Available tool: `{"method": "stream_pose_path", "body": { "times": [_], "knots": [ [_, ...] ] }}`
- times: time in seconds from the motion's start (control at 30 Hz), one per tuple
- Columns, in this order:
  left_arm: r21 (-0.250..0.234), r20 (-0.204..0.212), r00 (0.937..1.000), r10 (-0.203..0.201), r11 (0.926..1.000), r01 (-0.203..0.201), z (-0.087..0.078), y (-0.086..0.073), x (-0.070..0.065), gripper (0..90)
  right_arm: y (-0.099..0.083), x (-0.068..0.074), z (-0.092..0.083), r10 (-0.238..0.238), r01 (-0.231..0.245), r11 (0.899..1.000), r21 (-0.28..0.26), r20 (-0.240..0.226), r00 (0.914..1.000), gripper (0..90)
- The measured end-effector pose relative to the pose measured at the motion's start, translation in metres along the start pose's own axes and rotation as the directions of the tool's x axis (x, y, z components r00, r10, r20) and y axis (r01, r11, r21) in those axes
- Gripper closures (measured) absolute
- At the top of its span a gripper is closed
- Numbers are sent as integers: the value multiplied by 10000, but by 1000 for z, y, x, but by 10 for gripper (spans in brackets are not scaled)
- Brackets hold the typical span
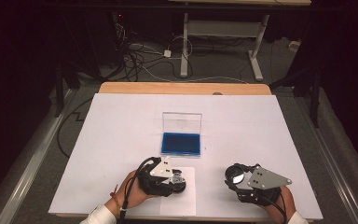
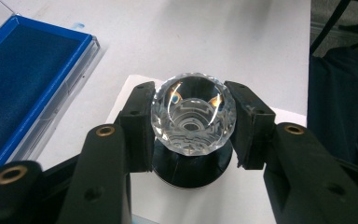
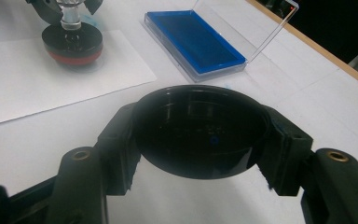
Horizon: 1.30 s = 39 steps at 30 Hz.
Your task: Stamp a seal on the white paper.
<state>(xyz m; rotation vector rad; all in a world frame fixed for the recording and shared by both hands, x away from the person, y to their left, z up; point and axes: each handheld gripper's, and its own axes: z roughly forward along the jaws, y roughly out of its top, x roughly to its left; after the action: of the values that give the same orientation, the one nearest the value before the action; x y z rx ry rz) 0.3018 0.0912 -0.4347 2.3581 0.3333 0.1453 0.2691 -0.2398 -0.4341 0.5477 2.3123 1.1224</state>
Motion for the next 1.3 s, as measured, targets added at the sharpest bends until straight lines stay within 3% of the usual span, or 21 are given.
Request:
{"method": "stream_pose_path", "body": {
  "times": [0.33,0.47,0.63,0.77,1.3],
  "knots": [
    [237,-54,9998,168,9996,-166,10,-1,1,542,0,0,1,-51,51,10000,67,-93,9999,384],
    [162,43,10000,77,9998,-78,11,-1,4,542,0,1,1,-48,49,10000,59,-159,9999,384],
    [-153,329,9987,-393,9991,399,11,-8,8,542,0,1,2,-46,47,10000,70,-205,9998,384],
    [-260,354,9986,-395,9988,405,13,-9,7,543,0,1,2,-60,61,10000,44,-157,9999,384],
    [203,350,9989,-327,9993,320,11,-5,8,544,-1,0,2,61,-61,10000,27,-87,9999,384]
  ]
}}
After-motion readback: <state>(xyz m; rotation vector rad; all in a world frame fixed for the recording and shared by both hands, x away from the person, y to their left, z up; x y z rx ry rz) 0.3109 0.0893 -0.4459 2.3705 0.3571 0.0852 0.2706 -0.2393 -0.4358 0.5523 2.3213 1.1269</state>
